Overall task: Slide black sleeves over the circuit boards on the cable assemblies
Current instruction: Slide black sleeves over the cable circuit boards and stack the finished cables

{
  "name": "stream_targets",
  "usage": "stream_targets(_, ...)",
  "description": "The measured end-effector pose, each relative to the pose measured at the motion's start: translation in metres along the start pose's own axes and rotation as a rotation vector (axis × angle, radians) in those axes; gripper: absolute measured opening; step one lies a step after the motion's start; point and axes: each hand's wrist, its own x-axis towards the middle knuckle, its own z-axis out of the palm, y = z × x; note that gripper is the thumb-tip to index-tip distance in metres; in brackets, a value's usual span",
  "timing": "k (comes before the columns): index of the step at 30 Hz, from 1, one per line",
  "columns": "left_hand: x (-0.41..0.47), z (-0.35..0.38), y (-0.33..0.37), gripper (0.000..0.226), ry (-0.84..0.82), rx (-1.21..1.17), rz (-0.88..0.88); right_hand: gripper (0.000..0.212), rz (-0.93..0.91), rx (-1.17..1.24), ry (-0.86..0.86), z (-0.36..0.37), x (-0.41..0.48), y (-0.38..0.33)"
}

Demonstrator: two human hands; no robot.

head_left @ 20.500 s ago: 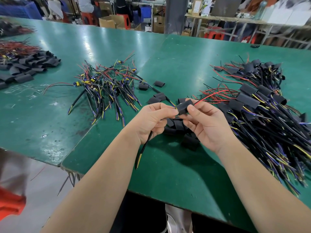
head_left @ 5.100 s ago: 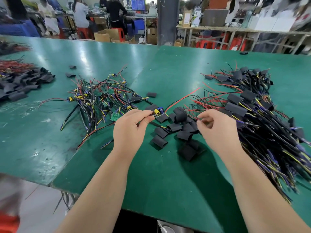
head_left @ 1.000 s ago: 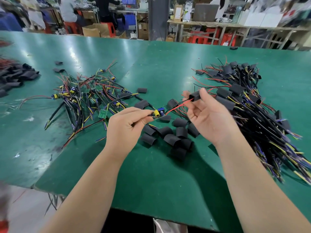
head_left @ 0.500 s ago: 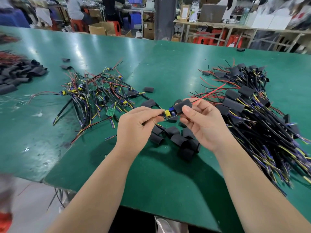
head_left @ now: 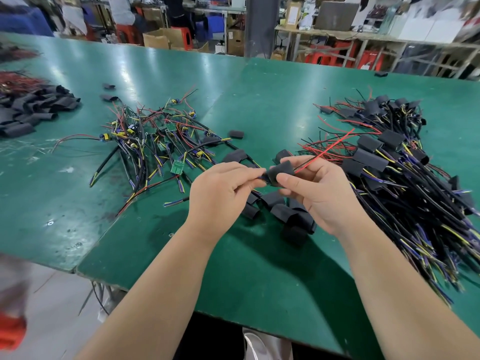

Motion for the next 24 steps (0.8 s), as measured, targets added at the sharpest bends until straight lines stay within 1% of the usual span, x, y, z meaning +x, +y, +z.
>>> stream_targets(2, -0.0002, 0.0008, 0.0012, 0.013, -0.003, -0.043, -0.068, 0.034, 0.015, 0.029, -0.01, 0.001, -0.0006, -0.0003)
stream_targets(6, -0.0003, 0.0016, 0.0003, 0.009, -0.033, -0.184, -0.238, 0.022, 0.037, 0.119, -0.028, 0.0079, -0.0033, 0.0035)
stream_targets(8, -0.0005, 0.0013, -0.0017, 0.011, -0.067, -0.219, -0.287, 0.023, 0.029, 0.131, -0.013, 0.0102, -0.0033, 0.0046)
stream_targets(12, 0.0011, -0.0011, 0.0001, 0.022, -0.106, -0.335, -0.35, 0.028, 0.051, 0.164, 0.004, 0.0077, -0.0016, 0.0005)
stream_targets(14, 0.0021, -0.002, 0.0025, 0.019, -0.117, -0.401, -0.368, 0.029, 0.088, 0.205, -0.007, 0.006, -0.0017, -0.0011)
stream_targets(17, 0.0037, -0.0042, 0.0029, 0.013, -0.137, -0.514, -0.411, 0.023, 0.145, 0.274, -0.025, 0.0054, -0.0022, -0.0012)
stream_targets(20, 0.0058, -0.0064, 0.0035, 0.014, -0.159, -0.621, -0.455, 0.01, 0.192, 0.332, -0.037, 0.0067, -0.0021, -0.0014)
stream_targets(24, 0.008, -0.0078, 0.0041, 0.017, -0.171, -0.693, -0.521, 0.013, 0.198, 0.355, -0.059, 0.0077, -0.0014, 0.0001)
